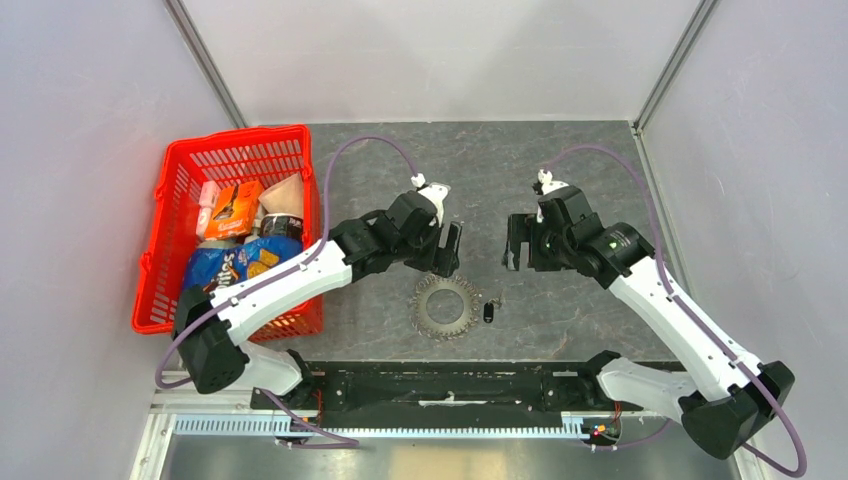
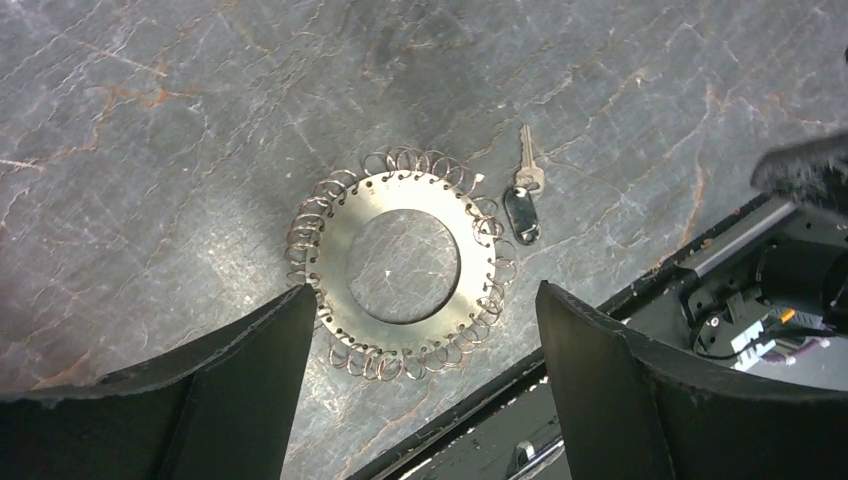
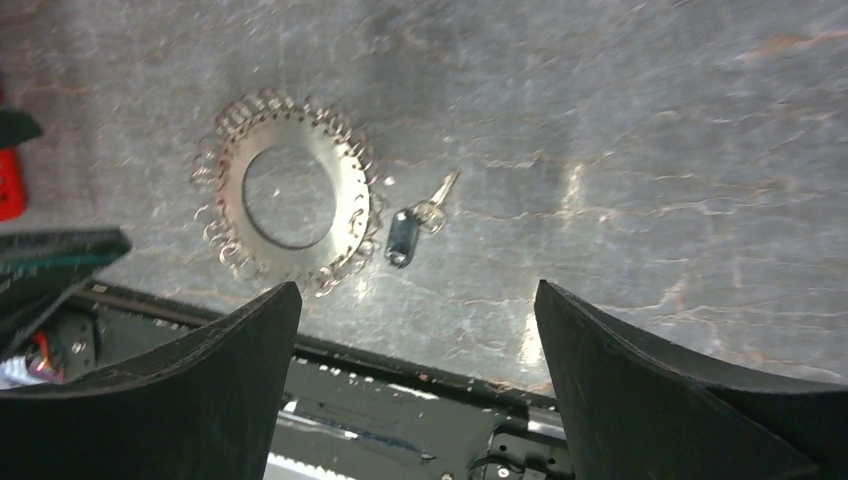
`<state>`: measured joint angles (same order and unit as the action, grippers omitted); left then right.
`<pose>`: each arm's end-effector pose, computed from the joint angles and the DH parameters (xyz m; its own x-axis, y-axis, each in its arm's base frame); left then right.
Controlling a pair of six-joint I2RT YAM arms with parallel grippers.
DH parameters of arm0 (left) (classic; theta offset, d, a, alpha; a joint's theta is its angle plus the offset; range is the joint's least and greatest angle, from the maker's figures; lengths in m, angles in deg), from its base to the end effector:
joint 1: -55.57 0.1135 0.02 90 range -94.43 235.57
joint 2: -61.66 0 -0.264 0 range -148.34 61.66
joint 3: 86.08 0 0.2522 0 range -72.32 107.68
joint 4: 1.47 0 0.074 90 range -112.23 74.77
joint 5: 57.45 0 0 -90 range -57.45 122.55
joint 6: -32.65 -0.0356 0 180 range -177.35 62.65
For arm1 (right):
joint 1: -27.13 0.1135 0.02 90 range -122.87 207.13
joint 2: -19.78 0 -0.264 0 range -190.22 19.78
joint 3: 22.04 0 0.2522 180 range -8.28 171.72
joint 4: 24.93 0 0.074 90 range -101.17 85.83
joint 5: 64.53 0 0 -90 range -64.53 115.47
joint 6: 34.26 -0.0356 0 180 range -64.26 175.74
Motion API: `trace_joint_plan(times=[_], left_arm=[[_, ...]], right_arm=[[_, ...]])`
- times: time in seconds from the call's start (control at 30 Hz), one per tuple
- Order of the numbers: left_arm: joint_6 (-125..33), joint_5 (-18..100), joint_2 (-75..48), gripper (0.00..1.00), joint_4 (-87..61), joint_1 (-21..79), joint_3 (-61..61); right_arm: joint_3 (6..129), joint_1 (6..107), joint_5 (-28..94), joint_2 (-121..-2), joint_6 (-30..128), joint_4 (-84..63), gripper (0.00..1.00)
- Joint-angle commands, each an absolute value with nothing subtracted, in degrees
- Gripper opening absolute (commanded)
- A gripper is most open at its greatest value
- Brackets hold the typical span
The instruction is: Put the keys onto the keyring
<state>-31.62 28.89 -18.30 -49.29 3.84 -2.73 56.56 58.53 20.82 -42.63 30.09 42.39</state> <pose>0.1900 -0.2372 0.3117 -0.7185 0.2112 -0.6627 0.4921 0.8277 -0.2698 0.1796 0.1062 0.3326 -0.8051 0.0141 -0.5930 -0.1413 0.9664 0.2148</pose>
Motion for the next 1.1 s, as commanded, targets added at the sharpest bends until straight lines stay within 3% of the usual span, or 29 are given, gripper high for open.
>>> trace_joint_plan(times=[0.0, 0.27, 0.57, 1.07], left_arm=[[-25.8, 22.0, -17.4, 0.85, -51.0, 3.5, -3.5], [-20.4, 18.3, -14.0, 0.67, -52.4, 3.5, -10.9], [-11.4, 14.0, -12.2, 0.43, -53.2, 3.4, -16.2], [-3.2, 13.4, -23.4, 0.33, -52.3, 3.5, -12.1]], right_arm=[[53.8, 58.7, 31.2, -39.5, 28.7, 39.3, 0.93], [48.7, 59.3, 39.2, -39.2, 27.3, 36.1, 0.87], [48.4, 61.0, 39.0, -40.2, 28.3, 34.8, 0.85], [48.0, 65.0, 36.2, -42.9, 28.9, 33.6, 0.83]])
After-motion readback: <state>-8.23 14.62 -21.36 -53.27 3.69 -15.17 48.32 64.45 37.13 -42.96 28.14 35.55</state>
